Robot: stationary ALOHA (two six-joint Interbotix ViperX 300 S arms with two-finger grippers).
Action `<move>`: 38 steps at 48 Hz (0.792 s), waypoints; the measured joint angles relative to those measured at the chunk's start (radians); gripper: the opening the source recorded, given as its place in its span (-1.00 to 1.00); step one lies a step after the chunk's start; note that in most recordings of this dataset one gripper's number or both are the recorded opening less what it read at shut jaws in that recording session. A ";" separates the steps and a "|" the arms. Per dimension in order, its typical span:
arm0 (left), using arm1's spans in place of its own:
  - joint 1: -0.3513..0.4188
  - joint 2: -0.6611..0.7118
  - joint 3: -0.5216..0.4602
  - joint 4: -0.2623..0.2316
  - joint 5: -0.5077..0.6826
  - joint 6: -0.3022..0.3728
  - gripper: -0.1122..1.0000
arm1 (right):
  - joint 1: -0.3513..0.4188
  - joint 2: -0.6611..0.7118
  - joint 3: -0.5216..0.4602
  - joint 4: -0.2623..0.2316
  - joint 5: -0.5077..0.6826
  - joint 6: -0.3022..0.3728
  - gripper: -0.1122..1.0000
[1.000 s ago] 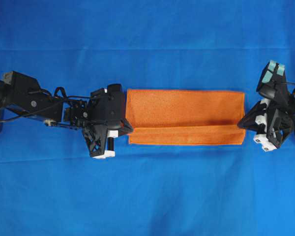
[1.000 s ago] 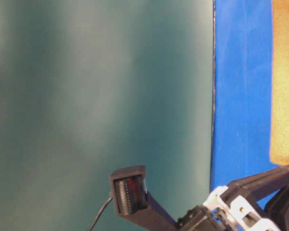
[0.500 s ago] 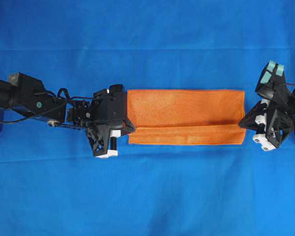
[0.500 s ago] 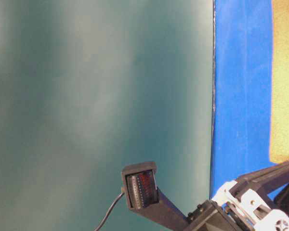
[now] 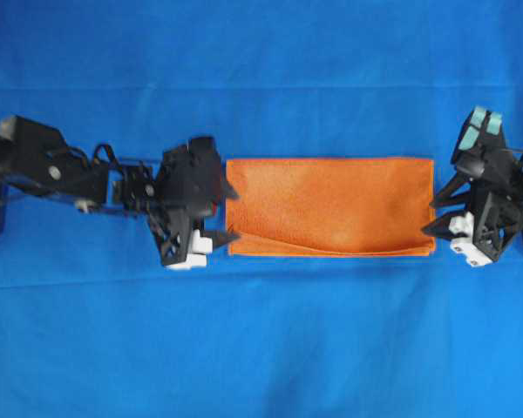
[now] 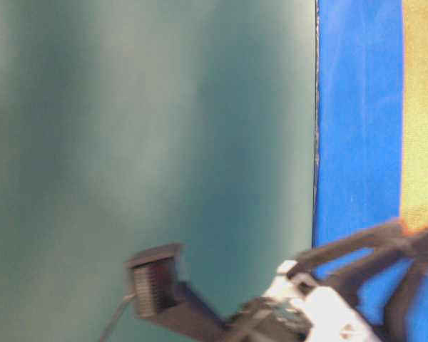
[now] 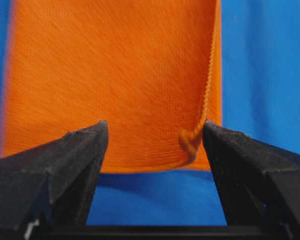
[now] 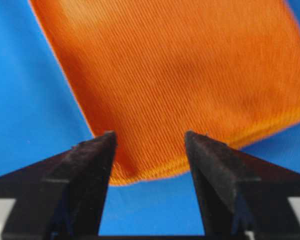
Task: Fold the orange towel.
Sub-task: 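Release the folded edge and open both grippers, then grasp the folded towel's left and right ends with both grippers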
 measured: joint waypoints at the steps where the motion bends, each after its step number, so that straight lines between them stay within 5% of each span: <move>1: 0.006 -0.009 0.000 0.000 0.002 0.008 0.43 | 0.000 -0.009 -0.005 -0.009 0.006 0.000 0.26; 16: 0.091 -0.038 -0.006 -0.002 0.006 0.064 0.43 | -0.152 -0.091 -0.017 -0.152 0.075 0.008 0.27; 38: 0.155 0.120 -0.078 0.000 -0.008 0.067 0.43 | -0.270 0.127 -0.021 -0.259 0.011 0.008 0.27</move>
